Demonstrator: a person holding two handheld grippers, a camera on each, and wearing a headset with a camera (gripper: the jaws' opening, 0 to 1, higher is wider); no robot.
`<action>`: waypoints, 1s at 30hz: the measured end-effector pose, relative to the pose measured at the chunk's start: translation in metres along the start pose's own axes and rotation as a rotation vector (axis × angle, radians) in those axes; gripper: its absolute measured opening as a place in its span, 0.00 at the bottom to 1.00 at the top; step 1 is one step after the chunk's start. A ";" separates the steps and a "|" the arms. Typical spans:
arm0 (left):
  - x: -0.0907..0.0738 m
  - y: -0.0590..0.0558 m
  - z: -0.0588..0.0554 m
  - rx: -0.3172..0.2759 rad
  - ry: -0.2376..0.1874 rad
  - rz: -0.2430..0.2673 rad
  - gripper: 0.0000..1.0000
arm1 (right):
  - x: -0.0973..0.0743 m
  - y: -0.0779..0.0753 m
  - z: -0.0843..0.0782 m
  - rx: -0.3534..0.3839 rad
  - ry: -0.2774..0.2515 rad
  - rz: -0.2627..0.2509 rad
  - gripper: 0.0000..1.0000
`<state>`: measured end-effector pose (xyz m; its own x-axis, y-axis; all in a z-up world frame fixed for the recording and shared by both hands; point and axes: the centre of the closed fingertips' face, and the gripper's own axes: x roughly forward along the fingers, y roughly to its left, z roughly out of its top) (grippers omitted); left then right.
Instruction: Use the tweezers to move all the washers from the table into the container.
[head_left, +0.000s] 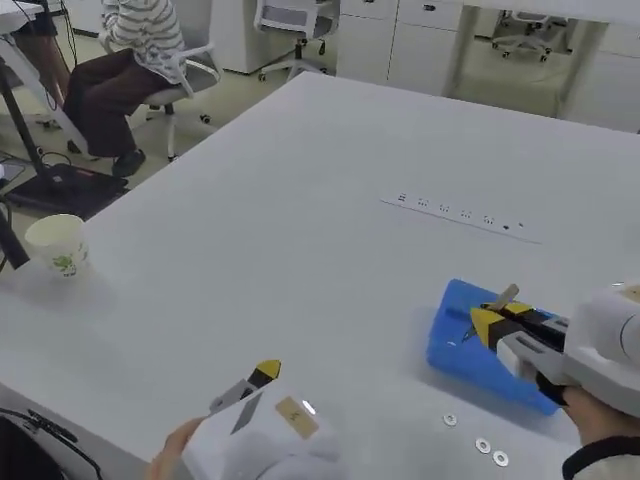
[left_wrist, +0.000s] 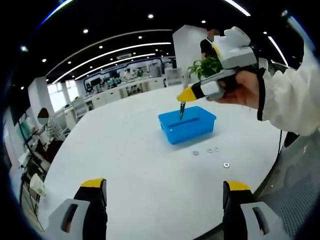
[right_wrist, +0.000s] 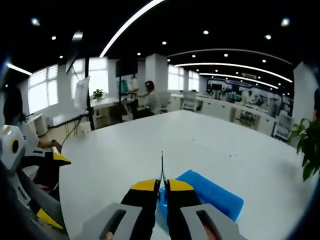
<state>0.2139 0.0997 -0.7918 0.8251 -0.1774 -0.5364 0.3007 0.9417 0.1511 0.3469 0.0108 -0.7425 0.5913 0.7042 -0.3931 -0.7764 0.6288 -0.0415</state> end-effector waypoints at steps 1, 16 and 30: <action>0.000 0.000 0.001 -0.011 -0.006 -0.003 0.99 | 0.000 0.001 -0.003 -0.007 0.005 -0.002 0.03; 0.001 0.002 -0.002 -0.015 0.009 0.006 0.99 | -0.008 0.015 -0.051 0.047 0.086 0.026 0.03; 0.003 0.000 -0.005 -0.017 0.023 -0.005 0.99 | 0.000 0.019 -0.077 0.079 0.151 0.031 0.03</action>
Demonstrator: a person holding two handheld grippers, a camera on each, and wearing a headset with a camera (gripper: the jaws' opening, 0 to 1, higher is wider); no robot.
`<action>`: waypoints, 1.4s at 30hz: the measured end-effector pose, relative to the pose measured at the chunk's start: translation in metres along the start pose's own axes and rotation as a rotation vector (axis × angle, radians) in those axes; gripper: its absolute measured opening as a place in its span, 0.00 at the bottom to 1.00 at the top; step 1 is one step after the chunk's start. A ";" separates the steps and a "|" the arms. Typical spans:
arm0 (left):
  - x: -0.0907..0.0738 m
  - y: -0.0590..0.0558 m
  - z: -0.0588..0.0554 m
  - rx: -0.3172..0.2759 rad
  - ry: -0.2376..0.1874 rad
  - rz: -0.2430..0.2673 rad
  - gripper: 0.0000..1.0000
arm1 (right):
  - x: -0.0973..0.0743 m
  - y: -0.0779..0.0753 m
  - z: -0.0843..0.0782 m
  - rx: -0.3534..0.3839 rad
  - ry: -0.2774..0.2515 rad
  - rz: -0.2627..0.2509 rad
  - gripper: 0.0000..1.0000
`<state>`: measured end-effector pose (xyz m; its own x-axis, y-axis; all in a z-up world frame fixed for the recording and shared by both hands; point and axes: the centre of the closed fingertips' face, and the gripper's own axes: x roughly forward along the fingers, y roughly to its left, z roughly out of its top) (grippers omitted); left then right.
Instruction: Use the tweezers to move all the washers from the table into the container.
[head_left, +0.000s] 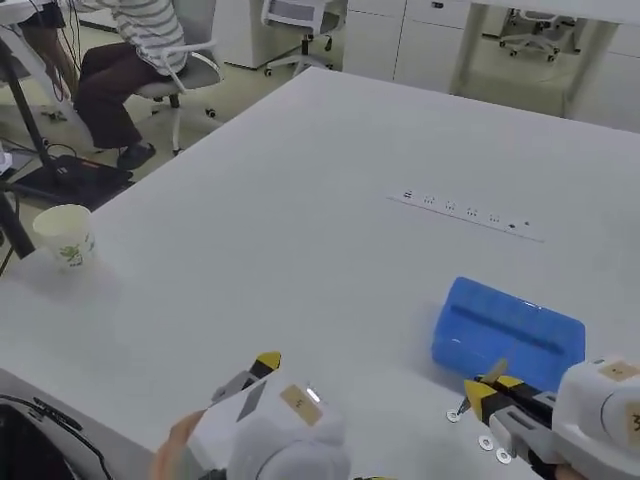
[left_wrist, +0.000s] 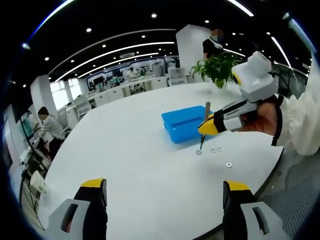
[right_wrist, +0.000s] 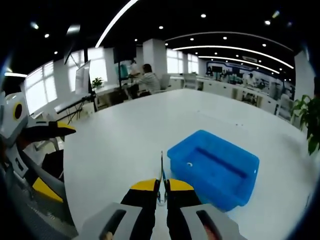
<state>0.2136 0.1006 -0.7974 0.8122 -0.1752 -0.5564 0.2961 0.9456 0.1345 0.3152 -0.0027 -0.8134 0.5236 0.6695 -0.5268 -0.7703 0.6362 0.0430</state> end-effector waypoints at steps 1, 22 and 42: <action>0.000 0.000 0.000 0.002 0.001 0.000 0.99 | 0.000 -0.001 -0.001 -0.002 0.001 -0.003 0.03; 0.000 -0.001 -0.005 0.020 0.031 -0.004 0.95 | 0.007 -0.002 -0.005 0.015 -0.001 -0.010 0.03; 0.001 -0.001 -0.006 0.025 0.037 0.000 0.93 | 0.007 0.001 -0.010 -0.074 0.015 0.001 0.02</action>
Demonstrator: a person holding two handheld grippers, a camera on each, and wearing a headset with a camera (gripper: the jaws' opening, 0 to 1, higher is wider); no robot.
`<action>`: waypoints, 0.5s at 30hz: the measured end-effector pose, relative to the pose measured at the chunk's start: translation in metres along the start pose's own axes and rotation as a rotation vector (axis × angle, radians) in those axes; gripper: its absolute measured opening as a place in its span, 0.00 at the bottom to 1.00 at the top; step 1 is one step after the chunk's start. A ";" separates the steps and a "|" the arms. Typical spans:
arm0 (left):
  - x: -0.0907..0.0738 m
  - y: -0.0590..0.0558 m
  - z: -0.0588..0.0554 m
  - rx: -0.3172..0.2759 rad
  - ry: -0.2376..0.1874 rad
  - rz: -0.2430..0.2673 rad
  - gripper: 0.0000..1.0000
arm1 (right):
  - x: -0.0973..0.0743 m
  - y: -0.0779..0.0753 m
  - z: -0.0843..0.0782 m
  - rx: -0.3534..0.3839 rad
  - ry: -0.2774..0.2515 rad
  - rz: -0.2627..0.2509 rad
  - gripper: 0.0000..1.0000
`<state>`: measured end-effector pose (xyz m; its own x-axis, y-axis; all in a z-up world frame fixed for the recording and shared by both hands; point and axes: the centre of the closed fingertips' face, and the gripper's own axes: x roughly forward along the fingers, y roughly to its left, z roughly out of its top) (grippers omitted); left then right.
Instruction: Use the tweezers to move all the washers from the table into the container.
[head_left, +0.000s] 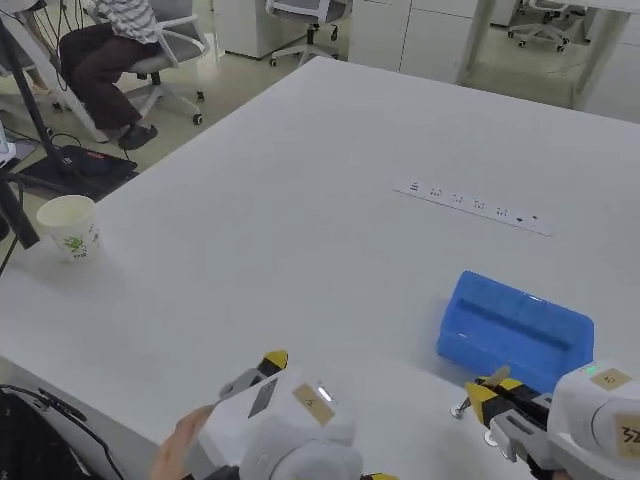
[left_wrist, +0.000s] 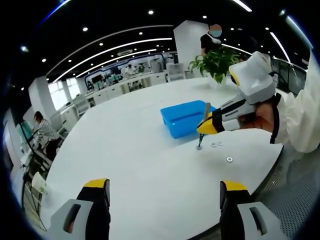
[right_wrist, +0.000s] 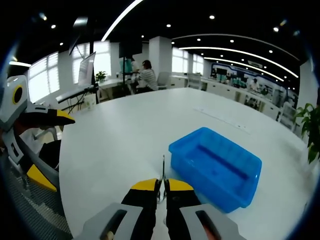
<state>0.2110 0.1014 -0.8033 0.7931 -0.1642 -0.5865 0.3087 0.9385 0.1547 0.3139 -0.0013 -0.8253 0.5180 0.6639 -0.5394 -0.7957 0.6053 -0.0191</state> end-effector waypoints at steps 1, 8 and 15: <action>0.000 0.000 0.000 0.002 0.001 -0.001 0.93 | 0.000 0.000 0.000 0.001 0.005 0.000 0.02; 0.000 0.002 -0.001 0.015 0.005 0.010 0.91 | 0.002 0.000 0.001 0.002 0.028 0.004 0.01; 0.000 0.000 -0.002 0.019 0.013 0.003 0.91 | 0.002 -0.002 0.002 0.037 0.043 0.011 0.01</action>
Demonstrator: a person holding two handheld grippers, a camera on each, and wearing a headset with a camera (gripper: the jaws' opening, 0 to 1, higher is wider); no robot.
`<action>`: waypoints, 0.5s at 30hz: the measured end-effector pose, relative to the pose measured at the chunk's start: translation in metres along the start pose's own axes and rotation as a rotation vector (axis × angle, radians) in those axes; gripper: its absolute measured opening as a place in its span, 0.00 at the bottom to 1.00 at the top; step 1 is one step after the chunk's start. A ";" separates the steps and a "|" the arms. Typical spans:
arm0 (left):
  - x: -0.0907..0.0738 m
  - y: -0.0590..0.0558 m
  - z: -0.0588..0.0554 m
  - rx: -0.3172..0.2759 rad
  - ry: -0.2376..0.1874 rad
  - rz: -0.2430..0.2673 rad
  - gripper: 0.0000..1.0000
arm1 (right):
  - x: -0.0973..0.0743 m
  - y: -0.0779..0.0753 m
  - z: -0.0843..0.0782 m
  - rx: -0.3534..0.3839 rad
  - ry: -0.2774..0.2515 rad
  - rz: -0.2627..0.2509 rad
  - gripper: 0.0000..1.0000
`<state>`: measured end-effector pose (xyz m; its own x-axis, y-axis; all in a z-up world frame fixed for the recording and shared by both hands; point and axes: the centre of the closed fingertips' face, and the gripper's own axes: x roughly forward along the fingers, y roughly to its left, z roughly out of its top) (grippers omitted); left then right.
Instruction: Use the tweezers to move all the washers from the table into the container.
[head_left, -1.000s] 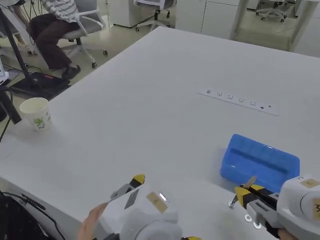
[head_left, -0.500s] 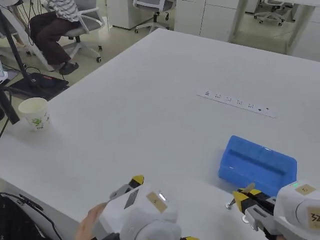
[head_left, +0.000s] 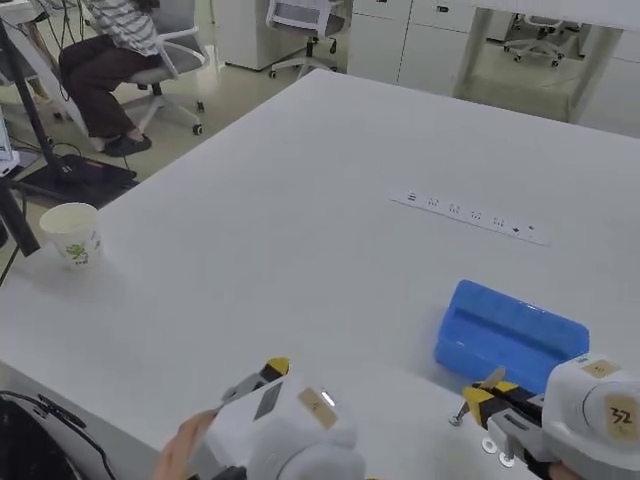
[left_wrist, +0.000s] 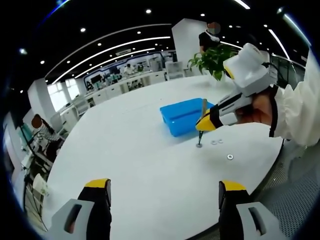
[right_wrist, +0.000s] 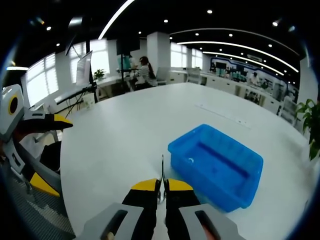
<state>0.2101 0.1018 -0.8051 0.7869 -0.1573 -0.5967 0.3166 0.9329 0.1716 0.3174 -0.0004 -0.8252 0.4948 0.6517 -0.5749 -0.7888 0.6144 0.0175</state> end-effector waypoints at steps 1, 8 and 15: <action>0.000 0.000 0.000 0.002 -0.001 0.000 0.91 | 0.000 0.000 0.000 -0.003 0.004 0.001 0.01; 0.000 0.000 -0.002 0.013 0.013 -0.001 0.88 | -0.006 -0.003 0.012 0.009 -0.013 0.002 0.01; 0.001 -0.002 -0.003 0.012 0.017 -0.008 0.89 | -0.013 -0.004 0.020 0.015 -0.022 0.005 0.01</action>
<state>0.2087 0.1010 -0.8083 0.7752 -0.1587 -0.6115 0.3290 0.9277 0.1763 0.3215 -0.0017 -0.8014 0.4986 0.6647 -0.5564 -0.7861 0.6172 0.0329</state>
